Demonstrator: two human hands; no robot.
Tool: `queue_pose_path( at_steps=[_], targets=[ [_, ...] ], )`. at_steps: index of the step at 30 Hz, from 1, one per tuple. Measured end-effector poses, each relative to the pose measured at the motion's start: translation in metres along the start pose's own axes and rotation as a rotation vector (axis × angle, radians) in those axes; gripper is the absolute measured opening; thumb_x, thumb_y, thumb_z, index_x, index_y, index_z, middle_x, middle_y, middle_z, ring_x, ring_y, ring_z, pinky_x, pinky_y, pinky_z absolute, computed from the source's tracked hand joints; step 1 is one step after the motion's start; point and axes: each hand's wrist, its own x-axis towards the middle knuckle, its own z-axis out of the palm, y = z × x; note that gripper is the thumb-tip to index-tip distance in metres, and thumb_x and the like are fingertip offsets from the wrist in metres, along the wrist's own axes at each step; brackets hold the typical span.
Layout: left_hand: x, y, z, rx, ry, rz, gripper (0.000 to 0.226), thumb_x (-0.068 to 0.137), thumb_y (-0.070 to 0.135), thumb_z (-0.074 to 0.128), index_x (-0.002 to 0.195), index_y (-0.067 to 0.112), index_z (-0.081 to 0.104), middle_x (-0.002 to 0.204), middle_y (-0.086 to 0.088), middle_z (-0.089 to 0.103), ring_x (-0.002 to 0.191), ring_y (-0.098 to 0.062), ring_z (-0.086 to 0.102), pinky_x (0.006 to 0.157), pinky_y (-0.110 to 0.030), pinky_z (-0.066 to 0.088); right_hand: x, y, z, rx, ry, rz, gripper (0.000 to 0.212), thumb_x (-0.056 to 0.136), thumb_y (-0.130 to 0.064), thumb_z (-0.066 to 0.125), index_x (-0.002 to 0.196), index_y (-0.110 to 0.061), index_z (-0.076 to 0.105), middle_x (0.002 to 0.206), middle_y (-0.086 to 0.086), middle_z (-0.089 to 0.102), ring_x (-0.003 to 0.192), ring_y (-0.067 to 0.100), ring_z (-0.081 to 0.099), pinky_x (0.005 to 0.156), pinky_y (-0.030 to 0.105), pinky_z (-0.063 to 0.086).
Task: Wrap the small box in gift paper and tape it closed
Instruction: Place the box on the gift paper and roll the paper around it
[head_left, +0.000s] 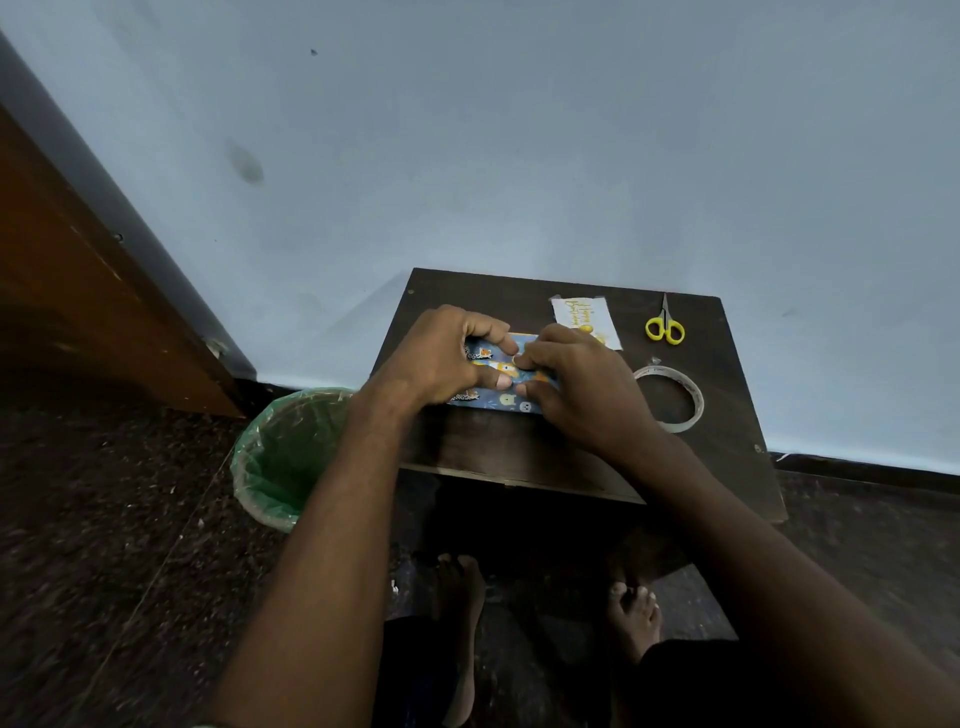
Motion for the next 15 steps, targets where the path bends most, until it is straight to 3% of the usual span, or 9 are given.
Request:
queue_pose_path(
  at_steps=[4,9,15],
  targets=[
    [0.0013,-0.0020,0.0016,0.018,0.034,0.003,0.029,0.080,0.013,0.093,0.104,0.028,0.085,0.132,0.008,0.074,0.116,-0.001,0.067,0.092,-0.001,0.041,0.0003,-0.0031,0.0011,-0.018,0.001,0.027,0.025,0.086,-0.028,0.080,0.110,-0.023,0.072,0.110,-0.007,0.062,0.106,0.019,0.058,0.074,0.035,0.046],
    [0.0040,0.0004,0.0043,0.036,0.059,0.017,0.034,0.081,0.007,0.091,0.109,0.025,0.085,0.126,0.007,0.076,0.114,-0.006,0.070,0.102,-0.026,0.054,0.0008,-0.0082,0.0058,-0.040,0.021,0.012,0.040,0.087,-0.034,0.080,0.124,-0.025,0.068,0.110,-0.006,0.058,0.106,0.018,0.054,0.075,0.037,0.049],
    [0.0029,0.0040,0.0073,0.073,0.114,0.008,0.028,0.079,0.010,0.092,0.100,0.027,0.086,0.126,0.008,0.075,0.110,-0.007,0.069,0.100,-0.031,0.055,0.0024,-0.0048,0.0063,0.018,0.035,0.049,0.025,0.085,-0.031,0.082,0.109,-0.025,0.080,0.102,-0.007,0.061,0.099,0.018,0.057,0.072,0.037,0.050]
  ],
)
